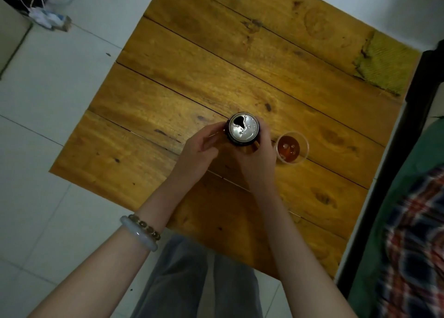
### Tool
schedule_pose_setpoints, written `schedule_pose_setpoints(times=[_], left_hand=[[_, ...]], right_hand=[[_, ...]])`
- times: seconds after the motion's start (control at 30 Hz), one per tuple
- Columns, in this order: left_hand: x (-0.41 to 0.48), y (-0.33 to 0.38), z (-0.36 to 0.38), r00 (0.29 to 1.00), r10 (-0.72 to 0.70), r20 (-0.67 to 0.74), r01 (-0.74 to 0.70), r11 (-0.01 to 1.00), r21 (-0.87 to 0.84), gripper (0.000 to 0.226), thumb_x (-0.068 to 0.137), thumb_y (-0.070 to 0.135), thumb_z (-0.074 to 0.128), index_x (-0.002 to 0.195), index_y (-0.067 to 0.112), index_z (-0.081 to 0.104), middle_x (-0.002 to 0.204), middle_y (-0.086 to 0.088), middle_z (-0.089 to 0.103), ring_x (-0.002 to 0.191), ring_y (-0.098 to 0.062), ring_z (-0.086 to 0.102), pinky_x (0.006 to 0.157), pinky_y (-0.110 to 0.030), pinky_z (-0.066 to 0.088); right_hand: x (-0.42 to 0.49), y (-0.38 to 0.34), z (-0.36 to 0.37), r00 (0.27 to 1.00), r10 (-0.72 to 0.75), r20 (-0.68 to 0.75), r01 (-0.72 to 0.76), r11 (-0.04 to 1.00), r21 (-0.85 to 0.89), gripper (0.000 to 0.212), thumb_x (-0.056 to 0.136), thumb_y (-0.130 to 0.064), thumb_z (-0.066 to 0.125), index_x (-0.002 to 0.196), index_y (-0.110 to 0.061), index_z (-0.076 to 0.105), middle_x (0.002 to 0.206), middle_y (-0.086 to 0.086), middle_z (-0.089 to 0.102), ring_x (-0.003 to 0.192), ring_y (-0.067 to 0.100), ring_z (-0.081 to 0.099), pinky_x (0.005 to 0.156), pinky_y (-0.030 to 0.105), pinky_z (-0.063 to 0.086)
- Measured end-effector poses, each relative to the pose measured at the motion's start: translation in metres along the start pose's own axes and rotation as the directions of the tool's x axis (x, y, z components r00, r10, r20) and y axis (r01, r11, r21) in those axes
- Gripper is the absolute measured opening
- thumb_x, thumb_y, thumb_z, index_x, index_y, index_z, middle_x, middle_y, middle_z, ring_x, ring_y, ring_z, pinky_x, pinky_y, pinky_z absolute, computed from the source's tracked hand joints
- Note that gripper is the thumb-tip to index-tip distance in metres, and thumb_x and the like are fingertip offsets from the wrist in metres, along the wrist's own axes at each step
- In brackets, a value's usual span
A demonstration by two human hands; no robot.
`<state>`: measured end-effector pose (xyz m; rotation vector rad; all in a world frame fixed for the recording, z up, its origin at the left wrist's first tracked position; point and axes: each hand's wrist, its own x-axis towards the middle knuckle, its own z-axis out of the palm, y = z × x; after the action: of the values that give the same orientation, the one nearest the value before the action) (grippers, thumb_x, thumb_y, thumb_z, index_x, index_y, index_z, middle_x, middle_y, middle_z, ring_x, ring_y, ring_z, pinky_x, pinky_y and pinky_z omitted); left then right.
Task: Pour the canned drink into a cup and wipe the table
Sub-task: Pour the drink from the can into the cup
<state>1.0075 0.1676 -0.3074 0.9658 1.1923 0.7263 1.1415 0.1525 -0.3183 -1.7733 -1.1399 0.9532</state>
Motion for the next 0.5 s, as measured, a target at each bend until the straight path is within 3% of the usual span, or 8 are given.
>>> schedule_pose_setpoints(times=[0.2, 0.3, 0.4, 0.5], left_hand=[[0.002, -0.001, -0.001, 1.000, -0.003, 0.022, 0.003, 1.000, 0.001, 0.065, 0.063, -0.007, 0.041, 0.122, 0.017, 0.054, 0.119, 0.011, 0.061, 0.118, -0.006, 0.056, 0.098, -0.024, 0.045], [0.002, -0.001, -0.001, 1.000, 0.003, 0.015, -0.003, 0.999, 0.036, 0.063, 0.067, -0.007, 0.043, 0.125, 0.014, 0.054, 0.122, 0.006, 0.060, 0.119, -0.007, 0.055, 0.100, -0.025, 0.045], [0.003, -0.004, 0.001, 1.000, 0.031, -0.004, -0.030, 0.994, 0.109, 0.060, 0.076, -0.015, 0.047, 0.125, 0.020, 0.052, 0.123, 0.009, 0.058, 0.120, -0.004, 0.053, 0.103, -0.028, 0.043], [0.008, -0.010, 0.006, 0.997, 0.073, -0.001, -0.071, 0.972, 0.224, 0.060, 0.078, 0.003, 0.066, 0.132, 0.022, 0.048, 0.132, 0.006, 0.054, 0.124, -0.005, 0.048, 0.105, -0.031, 0.042]], right_hand=[[0.001, 0.005, 0.000, 1.000, -0.006, 0.005, 0.006, 1.000, -0.025, 0.072, 0.066, -0.018, 0.083, 0.129, -0.019, 0.048, 0.113, -0.030, 0.049, 0.106, -0.016, 0.046, 0.089, 0.004, 0.037], [0.003, 0.007, -0.002, 0.999, 0.004, 0.033, -0.003, 1.000, -0.031, 0.077, 0.067, -0.014, 0.083, 0.133, -0.016, 0.044, 0.123, -0.017, 0.052, 0.113, -0.009, 0.044, 0.095, 0.009, 0.038], [0.003, 0.010, -0.004, 0.998, -0.004, 0.067, 0.006, 1.000, -0.030, 0.074, 0.069, -0.009, 0.080, 0.134, -0.015, 0.043, 0.124, -0.018, 0.050, 0.117, -0.005, 0.047, 0.099, 0.016, 0.041], [0.000, 0.016, -0.008, 0.992, -0.018, 0.124, 0.022, 0.999, -0.031, 0.068, 0.071, 0.000, 0.074, 0.132, -0.015, 0.044, 0.121, -0.024, 0.049, 0.117, -0.005, 0.047, 0.098, 0.016, 0.041]])
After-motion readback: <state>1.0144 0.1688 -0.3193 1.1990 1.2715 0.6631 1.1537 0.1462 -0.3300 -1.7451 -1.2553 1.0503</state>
